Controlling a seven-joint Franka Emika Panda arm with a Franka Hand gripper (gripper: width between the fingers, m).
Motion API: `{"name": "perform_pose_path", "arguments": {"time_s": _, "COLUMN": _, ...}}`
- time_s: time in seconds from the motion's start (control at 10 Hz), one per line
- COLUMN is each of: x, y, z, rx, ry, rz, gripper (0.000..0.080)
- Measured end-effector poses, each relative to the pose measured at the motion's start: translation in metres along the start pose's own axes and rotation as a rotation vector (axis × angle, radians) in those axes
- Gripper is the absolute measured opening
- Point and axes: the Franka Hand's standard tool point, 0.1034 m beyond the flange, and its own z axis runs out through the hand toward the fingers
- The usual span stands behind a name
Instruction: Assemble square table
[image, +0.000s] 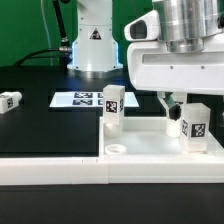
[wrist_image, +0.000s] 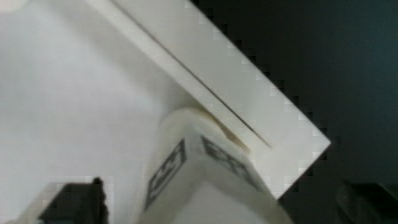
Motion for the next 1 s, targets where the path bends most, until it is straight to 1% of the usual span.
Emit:
{"name": "perform_pose_path", "arguments": {"time_s": 0.2, "x": 0.0007, "y": 0.0004, "z": -0.0002, "rx": -0.001, "ry": 0.001, "rz": -0.155, "gripper": 0.0649}}
{"name": "perform_pose_path", "arguments": {"time_s": 0.4, "x": 0.0064, "y": -0.0029, "z": -0.0032, "rx": -0.047, "ry": 0.06, "rz": -0.518, "gripper": 0.0649}}
{"name": "perform_pose_path", "arguments": {"time_s": 0.5, "x": 0.0063, "y": -0.0054, "z": -0.0036, "rx": -0.053, "ry": 0.072, "rz": -0.621, "gripper": 0.0649}}
{"name": "perform_pose_path", "arguments": {"time_s": 0.6, "x": 0.0071, "y": -0.0048, "z": -0.0037, "rx": -0.053, "ry": 0.072, "rz": -0.61, "gripper": 0.0649}}
{"name": "perform_pose_path", "arguments": {"time_s": 0.7, "x": 0.0071, "y": -0.0048, "z": -0.0036, "rx": -0.052, "ry": 0.073, "rz": -0.594, "gripper": 0.0622}}
{"name": "perform_pose_path", "arguments": {"time_s": 0.8, "x": 0.007, "y": -0.0048, "z": -0.0036, "rx": -0.051, "ry": 0.072, "rz": -0.581, "gripper": 0.0622}}
{"name": "perform_pose_path", "arguments": {"time_s": 0.9, "x": 0.0068, "y": -0.005, "z": -0.0036, "rx": -0.048, "ry": 0.073, "rz": -0.519, "gripper": 0.0447}}
{"name": "perform_pose_path", "arguments": {"time_s": 1.0, "x": 0.0083, "y": -0.0036, "z": -0.0039, "rx": -0.049, "ry": 0.076, "rz": -0.464, "gripper": 0.0294}}
